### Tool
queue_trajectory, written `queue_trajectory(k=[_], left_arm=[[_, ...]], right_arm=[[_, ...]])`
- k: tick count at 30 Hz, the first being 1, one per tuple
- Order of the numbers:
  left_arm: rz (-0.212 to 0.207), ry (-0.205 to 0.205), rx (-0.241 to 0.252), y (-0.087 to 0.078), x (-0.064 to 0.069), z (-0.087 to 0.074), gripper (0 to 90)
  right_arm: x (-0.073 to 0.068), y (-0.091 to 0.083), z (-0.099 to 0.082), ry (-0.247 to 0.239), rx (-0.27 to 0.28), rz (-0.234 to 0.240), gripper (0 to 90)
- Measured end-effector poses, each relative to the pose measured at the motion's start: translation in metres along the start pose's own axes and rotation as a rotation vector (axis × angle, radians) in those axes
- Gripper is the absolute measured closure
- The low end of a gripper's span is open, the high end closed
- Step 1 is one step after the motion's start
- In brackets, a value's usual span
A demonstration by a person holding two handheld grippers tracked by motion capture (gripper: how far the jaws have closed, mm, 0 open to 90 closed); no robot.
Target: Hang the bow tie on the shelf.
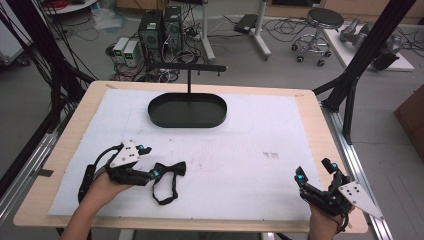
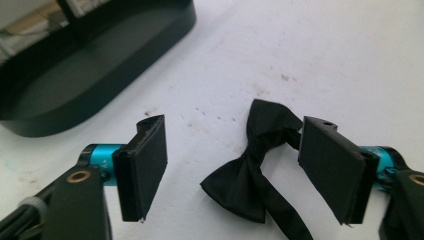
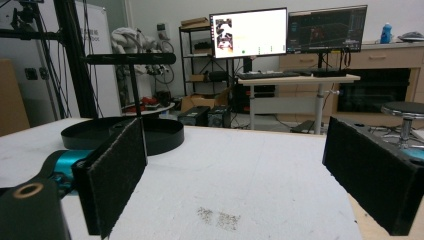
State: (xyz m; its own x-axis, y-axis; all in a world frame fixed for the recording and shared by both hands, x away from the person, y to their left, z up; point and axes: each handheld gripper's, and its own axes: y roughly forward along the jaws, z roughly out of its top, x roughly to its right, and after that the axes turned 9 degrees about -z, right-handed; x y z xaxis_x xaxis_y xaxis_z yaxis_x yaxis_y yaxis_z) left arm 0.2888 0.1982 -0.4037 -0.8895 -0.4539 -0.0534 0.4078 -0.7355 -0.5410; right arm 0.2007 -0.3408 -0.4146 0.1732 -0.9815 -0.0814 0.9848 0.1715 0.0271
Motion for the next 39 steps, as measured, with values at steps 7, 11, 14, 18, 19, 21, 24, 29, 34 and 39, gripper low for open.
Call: queue_trajectory(k=[7,11,14,18,19,21,24,29,34,39], left_arm=[[-0.057,0.019,-0.113,0.024,-0.002,0.003,35.0],[-0.082,0.043,-0.162,0.033,-0.003,0.006,43.1],[-0.103,0.044,-0.203,0.041,-0.003,0.008,47.1],[-0.117,0.048,-0.247,0.048,-0.004,0.008,51.6],[-0.120,0.047,-0.254,0.049,-0.004,0.008,52.3],[-0.131,0.042,-0.269,0.051,-0.004,0.007,56.2],[-0.133,0.049,-0.298,0.054,-0.004,0.006,62.7],[-0.116,0.053,-0.308,0.054,-0.003,0.005,74.6],[-0.087,0.081,-0.292,0.053,0.001,0.004,76.4],[0.002,0.135,-0.222,0.044,0.003,0.006,76.6]], right_arm=[[0.000,0.000,0.000,0.000,0.003,0.003,9.6],[0.000,0.000,0.000,0.001,0.008,0.006,9.6],[0.000,0.000,0.000,0.002,0.005,0.006,9.6],[0.001,-0.001,0.000,0.000,0.012,0.005,9.6],[0.001,-0.001,0.001,0.002,0.013,0.006,9.6],[0.001,-0.001,0.001,0.001,0.014,0.008,9.6],[0.001,0.000,0.000,0.000,0.011,0.007,9.6],[0.000,-0.001,0.001,-0.003,0.015,0.010,9.6],[-0.001,0.000,0.001,-0.009,0.013,0.012,9.6],[-0.003,0.000,0.001,-0.009,0.010,0.011,9.6]])
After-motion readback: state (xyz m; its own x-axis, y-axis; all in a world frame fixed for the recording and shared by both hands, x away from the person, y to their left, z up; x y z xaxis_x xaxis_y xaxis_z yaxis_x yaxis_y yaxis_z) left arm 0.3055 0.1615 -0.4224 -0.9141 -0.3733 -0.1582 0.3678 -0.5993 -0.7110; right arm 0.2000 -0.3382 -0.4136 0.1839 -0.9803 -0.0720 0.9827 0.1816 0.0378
